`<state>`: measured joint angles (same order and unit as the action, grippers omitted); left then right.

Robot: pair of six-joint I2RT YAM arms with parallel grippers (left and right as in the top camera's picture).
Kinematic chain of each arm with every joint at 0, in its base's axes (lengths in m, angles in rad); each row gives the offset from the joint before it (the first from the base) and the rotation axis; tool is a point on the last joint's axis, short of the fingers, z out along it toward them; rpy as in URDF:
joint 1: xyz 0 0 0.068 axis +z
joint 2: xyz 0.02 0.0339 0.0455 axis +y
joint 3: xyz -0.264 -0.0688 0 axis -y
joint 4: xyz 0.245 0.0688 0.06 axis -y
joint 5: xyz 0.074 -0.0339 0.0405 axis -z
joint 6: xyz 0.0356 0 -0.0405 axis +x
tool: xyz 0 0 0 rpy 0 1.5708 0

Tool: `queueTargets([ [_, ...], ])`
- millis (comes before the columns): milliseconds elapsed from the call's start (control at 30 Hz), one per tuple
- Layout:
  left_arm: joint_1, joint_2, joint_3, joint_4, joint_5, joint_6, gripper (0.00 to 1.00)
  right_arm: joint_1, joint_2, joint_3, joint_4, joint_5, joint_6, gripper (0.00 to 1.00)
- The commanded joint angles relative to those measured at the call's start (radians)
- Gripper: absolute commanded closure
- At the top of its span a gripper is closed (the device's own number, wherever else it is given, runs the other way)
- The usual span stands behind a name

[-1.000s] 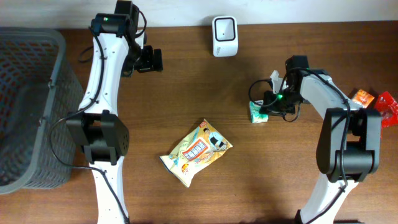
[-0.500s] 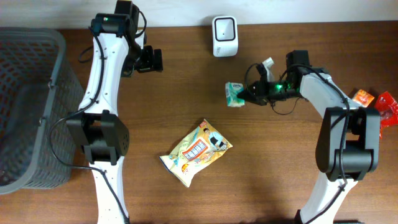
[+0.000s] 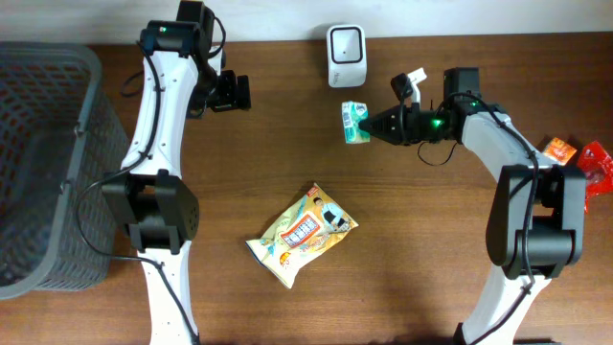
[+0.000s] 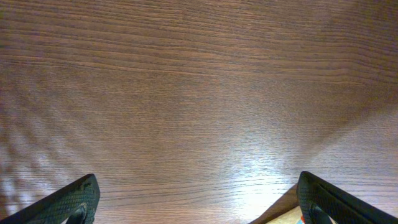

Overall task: Scan the item barcode
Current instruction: 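Lift the green tissue pack and hold it before the white scanner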

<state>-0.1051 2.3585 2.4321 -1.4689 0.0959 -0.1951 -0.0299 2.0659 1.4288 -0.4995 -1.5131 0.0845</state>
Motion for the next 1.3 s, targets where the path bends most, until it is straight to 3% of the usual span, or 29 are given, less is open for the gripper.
queueTargets([
  [0,0.002,-0.018,0.003,0.002,-0.008,0.009,0.01,0.003,0.011,0.013,0.008,-0.039,0.030,0.96],
  [433,0.001,-0.018,0.003,0.002,-0.008,0.009,0.01,0.003,0.011,0.013,0.024,-0.039,0.066,0.96],
  [767,0.001,-0.018,0.003,0.002,-0.008,0.009,0.01,0.003,0.011,0.013,0.202,-0.039,0.070,0.96],
  [867,0.002,-0.018,0.003,0.002,-0.008,0.009,0.01,0.003,0.011,0.013,0.254,-0.039,0.143,0.96],
  [1167,0.002,-0.018,0.003,0.002,-0.008,0.009,0.01,0.003,0.011,0.013,0.253,-0.039,0.169,0.96],
  [1267,0.002,-0.018,0.003,0.002,-0.007,0.009,0.01,0.003,0.011,0.013,0.254,0.092,0.306,0.96],
])
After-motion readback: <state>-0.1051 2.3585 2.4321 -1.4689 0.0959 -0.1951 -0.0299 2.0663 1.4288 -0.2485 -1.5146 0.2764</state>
